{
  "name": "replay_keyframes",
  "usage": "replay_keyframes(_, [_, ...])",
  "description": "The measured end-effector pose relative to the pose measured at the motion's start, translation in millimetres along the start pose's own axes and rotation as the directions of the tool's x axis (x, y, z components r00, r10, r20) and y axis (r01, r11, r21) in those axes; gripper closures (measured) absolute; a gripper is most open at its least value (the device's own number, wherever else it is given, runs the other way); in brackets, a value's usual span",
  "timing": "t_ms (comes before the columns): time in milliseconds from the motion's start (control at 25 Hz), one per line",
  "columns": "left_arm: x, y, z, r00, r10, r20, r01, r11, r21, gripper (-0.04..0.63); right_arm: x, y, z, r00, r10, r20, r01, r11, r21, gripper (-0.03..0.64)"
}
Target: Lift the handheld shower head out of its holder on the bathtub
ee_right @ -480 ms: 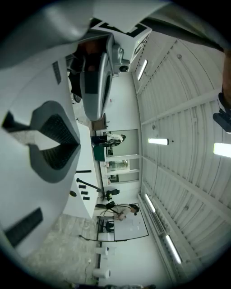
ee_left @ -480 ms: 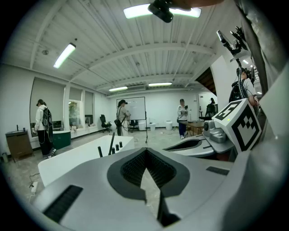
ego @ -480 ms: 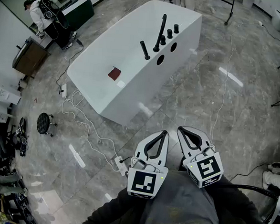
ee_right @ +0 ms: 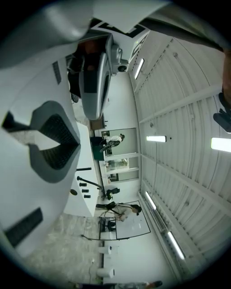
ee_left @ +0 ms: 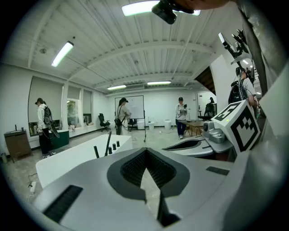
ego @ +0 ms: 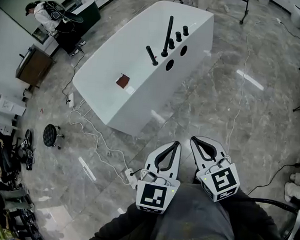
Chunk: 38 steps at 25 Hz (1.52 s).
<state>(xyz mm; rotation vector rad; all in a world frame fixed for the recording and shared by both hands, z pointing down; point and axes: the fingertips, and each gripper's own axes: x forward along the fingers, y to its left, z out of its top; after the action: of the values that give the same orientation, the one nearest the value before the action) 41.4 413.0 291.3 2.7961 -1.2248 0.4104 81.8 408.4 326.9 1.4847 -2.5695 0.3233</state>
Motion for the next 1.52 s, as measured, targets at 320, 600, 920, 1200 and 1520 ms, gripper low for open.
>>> replay_keyframes(320, [22.7,-28.5,0.0,1.0,0.012,-0.012,-0.012,1.0,0.011,0.592,-16.1,-28.4,-7.8,0.999,0.037,-0.004,-0.036,0.999,0.029,0.614])
replay_keyframes(600, [26.2,-25.6,-11.2,0.998,0.041,-0.049,-0.041,0.999,-0.008,0.592,-8.1,-34.8,-26.9,0.997,0.046,-0.062,-0.042,0.997,0.059,0.614])
replay_keyframes(920, [60.7,31.4,-32.2,0.997,0.032,-0.071,-0.035,0.998,-0.043,0.592,54.7,-45.2,-29.5,0.995,0.053,-0.089,-0.048,0.997,0.055,0.614])
replay_keyframes(1200, [95.7,96.7,-23.4,0.999,0.007,-0.046,-0.01,0.998,-0.068,0.592,124.6,-54.5,-5.7,0.994,0.034,-0.099,-0.03,0.999,0.042,0.614])
replay_keyframes(1520, [116.4,155.8,-16.0,1.0,-0.01,-0.002,0.01,0.994,-0.11,0.592,180.2,-54.6,8.7,0.992,0.013,-0.124,-0.011,1.0,0.019,0.614])
